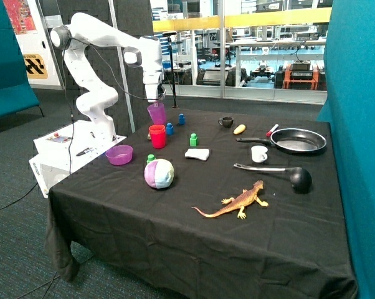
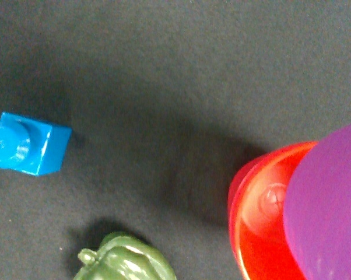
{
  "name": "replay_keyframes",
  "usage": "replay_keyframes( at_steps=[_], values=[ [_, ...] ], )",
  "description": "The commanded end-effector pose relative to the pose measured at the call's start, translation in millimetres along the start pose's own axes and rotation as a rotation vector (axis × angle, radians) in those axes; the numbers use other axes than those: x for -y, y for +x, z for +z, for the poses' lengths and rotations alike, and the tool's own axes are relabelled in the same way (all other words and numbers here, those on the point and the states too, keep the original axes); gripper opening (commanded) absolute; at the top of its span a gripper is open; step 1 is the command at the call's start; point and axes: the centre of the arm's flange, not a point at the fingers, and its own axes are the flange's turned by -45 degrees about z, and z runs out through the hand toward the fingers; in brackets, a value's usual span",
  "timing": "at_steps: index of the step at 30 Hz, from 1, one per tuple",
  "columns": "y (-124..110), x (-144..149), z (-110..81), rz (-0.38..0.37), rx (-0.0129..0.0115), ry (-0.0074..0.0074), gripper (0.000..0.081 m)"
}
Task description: Stack the cups
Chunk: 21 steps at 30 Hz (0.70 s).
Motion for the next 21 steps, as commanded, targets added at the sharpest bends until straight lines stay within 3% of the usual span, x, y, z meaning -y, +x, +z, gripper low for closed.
replay_keyframes(
  at_steps=[1,21],
  values=[
    [-10.5,-2.9,5.0,0.003,0.0000,0.0024,0.0000],
    [-18.9,1.3,18.4,0.002,0.0000,0.0024,0.0000]
  ],
)
